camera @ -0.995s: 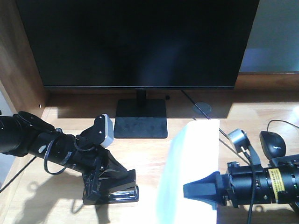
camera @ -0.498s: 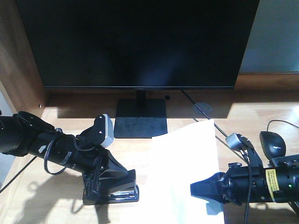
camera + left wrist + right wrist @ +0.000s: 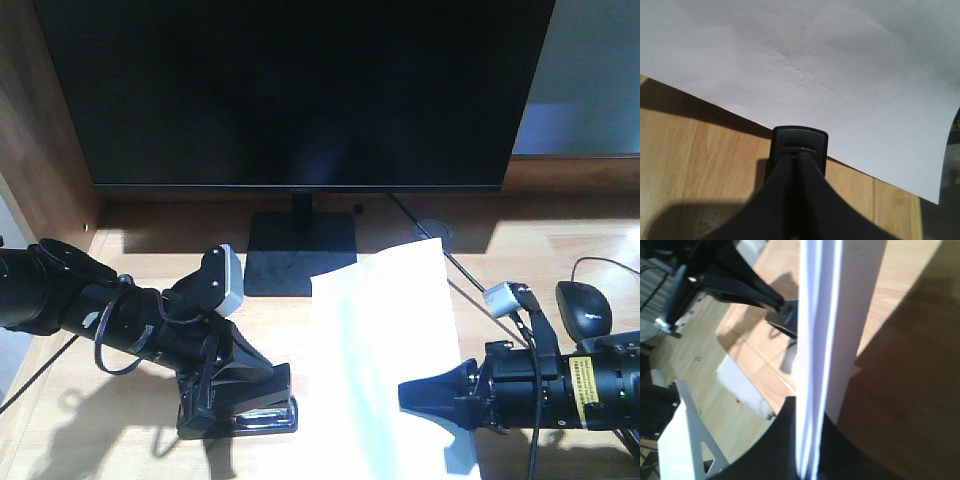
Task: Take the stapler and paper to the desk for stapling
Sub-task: 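Swing the white paper with the right gripper down onto the desk beside the stapler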
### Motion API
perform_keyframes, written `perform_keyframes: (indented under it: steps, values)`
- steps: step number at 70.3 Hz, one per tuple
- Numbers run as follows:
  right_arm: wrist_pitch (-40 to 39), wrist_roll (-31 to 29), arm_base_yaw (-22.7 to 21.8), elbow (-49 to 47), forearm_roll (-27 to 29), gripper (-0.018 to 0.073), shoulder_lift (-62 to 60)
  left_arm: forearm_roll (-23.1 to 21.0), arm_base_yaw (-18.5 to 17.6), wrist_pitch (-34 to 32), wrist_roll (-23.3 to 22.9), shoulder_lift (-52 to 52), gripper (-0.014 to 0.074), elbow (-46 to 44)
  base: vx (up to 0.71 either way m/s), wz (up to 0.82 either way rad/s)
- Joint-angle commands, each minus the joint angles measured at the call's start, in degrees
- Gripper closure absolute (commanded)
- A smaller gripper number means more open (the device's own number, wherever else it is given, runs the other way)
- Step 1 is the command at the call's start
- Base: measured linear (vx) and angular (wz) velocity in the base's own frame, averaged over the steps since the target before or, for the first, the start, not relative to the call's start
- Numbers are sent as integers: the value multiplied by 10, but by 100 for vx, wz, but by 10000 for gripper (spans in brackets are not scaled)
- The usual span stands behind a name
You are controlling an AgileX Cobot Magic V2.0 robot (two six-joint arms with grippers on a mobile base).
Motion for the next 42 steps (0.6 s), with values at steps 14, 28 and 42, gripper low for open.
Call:
perform_keyframes:
  steps: [14, 28, 42]
  values:
    - [-59, -43, 1, -10, 27, 562, -12, -26, -2, 22, -5, -22, 603, -14, 0, 0]
    - [-64, -38, 1, -10, 34, 562, 6, -26, -2, 22, -5, -22, 603, -14, 0, 0]
    - [-87, -40, 1, -10, 66, 562, 61, -26, -2, 22, -5, -22, 603, -14, 0, 0]
